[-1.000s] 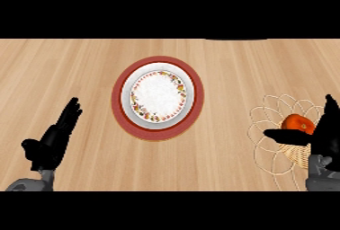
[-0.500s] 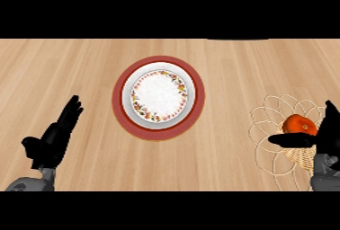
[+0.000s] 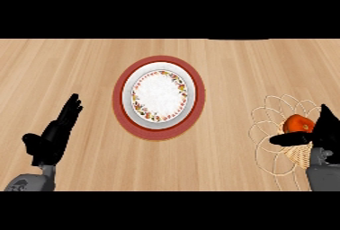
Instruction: Pick the squash from the placemat and place it in the plate
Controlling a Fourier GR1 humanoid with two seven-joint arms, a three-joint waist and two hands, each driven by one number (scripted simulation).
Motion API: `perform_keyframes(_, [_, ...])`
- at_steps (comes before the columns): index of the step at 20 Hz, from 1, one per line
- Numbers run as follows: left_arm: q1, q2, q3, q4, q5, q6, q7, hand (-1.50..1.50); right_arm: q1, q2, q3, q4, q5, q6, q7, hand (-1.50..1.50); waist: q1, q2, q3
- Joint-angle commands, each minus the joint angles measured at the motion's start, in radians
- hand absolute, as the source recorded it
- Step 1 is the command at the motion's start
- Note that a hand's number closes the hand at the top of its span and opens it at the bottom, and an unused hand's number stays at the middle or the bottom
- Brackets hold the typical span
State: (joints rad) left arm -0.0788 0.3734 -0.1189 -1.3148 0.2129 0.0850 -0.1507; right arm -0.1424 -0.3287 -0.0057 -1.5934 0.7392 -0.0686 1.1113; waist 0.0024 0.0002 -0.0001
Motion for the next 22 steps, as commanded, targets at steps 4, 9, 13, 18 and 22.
perform_keyframes(4, [-0.037, -0.051, 0.008, 0.006, -0.043, 0.018, 0.045, 0.0, -0.043, 0.037, -0.036, 0.122, 0.049, 0.019, 0.048, -1.5, -0.001, 0.0, 0.0])
perform_keyframes(9, [0.013, -0.06, 0.032, -0.028, -0.065, -0.006, 0.037, 0.0, 0.018, 0.04, -0.083, 0.21, -0.034, 0.004, -0.204, 1.5, -0.001, 0.0, 0.0])
perform_keyframes(13, [0.012, -0.079, 0.072, -0.015, -0.094, -0.051, 0.01, 0.0, -0.018, 0.059, -0.089, 0.222, 0.001, -0.002, -0.204, 1.5, -0.001, 0.0, 0.0])
perform_keyframes(18, [-0.01, -0.073, 0.086, -0.009, -0.11, -0.053, 0.03, 0.0, -0.022, 0.086, -0.023, 0.13, 0.091, -0.015, -0.14, 1.5, -0.003, -0.001, 0.0])
perform_keyframes(22, [0.041, -0.061, 0.09, -0.02, -0.096, -0.056, -0.012, 0.0, 0.125, 0.049, 0.124, 0.039, 0.051, 0.06, -0.433, 1.5, -0.011, -0.005, -0.001])
